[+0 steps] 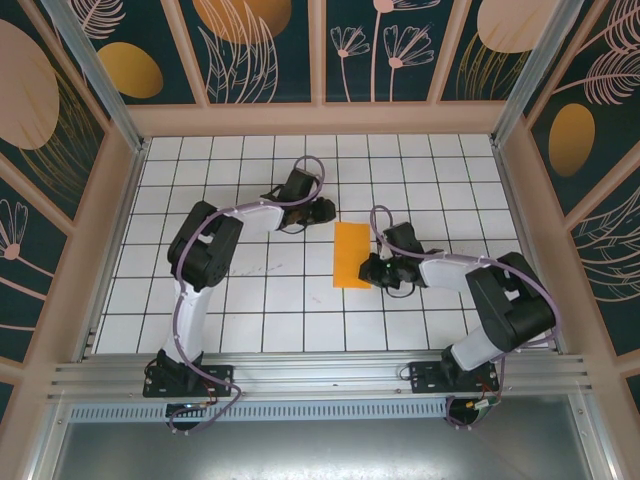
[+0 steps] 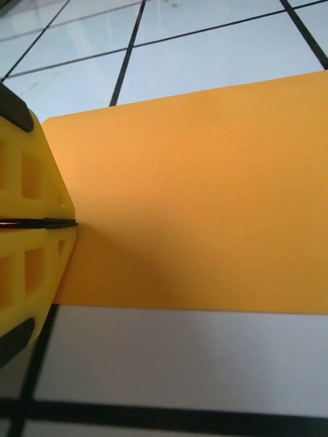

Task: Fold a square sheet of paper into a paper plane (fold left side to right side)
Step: First fold the square sheet of paper in half at the center of the table, then fold the triangle a second time at the center of the table.

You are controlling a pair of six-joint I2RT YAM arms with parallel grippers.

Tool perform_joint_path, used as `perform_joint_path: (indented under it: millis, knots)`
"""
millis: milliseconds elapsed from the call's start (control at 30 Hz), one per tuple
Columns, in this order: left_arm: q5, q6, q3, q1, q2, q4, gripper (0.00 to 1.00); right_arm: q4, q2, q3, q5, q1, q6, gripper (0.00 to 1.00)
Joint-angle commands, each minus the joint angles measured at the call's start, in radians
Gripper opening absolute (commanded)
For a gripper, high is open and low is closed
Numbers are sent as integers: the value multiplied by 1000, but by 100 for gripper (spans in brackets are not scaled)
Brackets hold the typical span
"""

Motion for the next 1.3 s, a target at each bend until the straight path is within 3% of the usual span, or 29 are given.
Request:
perform_joint_path:
  millis: [0,100,233,433,800,1133,1267]
  knots:
    - [-44,27,-53,10,-145,-20,36,40,-38,-34,5,30,105,11]
    - [-6,2,-145,8,-234,21,36,41,-93,-12,30,27,63,15]
    - [96,-67,-286,-10,-315,115,35,-34,-154,38,82,-1,-49,34]
    - [185,-110,-325,-102,-282,153,33,-75,-219,37,83,-122,-111,49]
    - [111,-111,-248,-157,-126,91,30,-58,-245,9,36,-164,-83,84]
    - [65,-94,-285,-162,-135,66,28,-133,-194,21,-55,-166,8,87]
    - [74,-103,-292,-164,-130,84,28,-141,-113,33,-136,-163,30,73]
